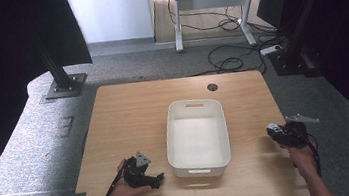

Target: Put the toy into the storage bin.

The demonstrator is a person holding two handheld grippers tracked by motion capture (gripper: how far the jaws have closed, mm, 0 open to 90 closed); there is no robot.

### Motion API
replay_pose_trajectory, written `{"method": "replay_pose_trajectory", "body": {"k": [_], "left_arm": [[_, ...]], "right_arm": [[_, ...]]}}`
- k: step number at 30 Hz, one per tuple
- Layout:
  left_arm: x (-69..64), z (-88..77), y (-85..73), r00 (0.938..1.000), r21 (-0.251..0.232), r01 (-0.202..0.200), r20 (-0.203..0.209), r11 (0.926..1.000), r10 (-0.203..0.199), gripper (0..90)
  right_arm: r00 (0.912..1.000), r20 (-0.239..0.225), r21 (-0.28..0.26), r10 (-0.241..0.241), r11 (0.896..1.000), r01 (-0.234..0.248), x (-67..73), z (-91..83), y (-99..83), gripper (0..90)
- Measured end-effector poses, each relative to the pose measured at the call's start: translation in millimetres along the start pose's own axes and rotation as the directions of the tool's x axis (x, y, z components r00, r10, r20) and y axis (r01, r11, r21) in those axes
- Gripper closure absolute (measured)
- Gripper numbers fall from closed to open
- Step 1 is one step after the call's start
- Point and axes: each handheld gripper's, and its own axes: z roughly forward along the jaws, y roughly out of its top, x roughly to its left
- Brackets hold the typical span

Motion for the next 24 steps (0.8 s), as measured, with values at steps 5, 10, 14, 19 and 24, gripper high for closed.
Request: {"method": "replay_pose_trajectory", "body": {"k": [5,10,14,19,24], "left_arm": [[0.1,0.1,0.1,1.0,0.0,-0.002,0.001,1.0,0.002,0.0],[0.2,0.2,0.3,1.0,0.0,-0.004,0.003,1.0,0.004,0.0],[0.3,0.3,0.3,1.0,0.0,-0.005,0.005,1.0,0.005,0.0],[0.3,0.3,0.3,1.0,0.0,-0.005,0.005,1.0,0.005,0.0],[0.2,0.3,0.4,1.0,0.0,-0.005,0.004,1.0,0.005,0.0]], "right_arm": [[1.0,-0.008,-0.009,0.003,1.0,-0.003,2.7,-6.9,-0.5,50.2],[1.0,-0.008,-0.002,-0.002,1.0,0.002,4.7,-8.0,-0.9,50.3],[0.9999,-0.011,-0.007,-0.005,1.0,0.005,5.9,-10.5,0.5,50.3],[0.9999,-0.015,-0.021,-0.004,1.0,0.004,8.0,-15.9,2.7,50.2],[0.9998,-0.018,-0.031,-0.003,1.0,0.002,9.5,-20.8,4.4,50.3]]}}
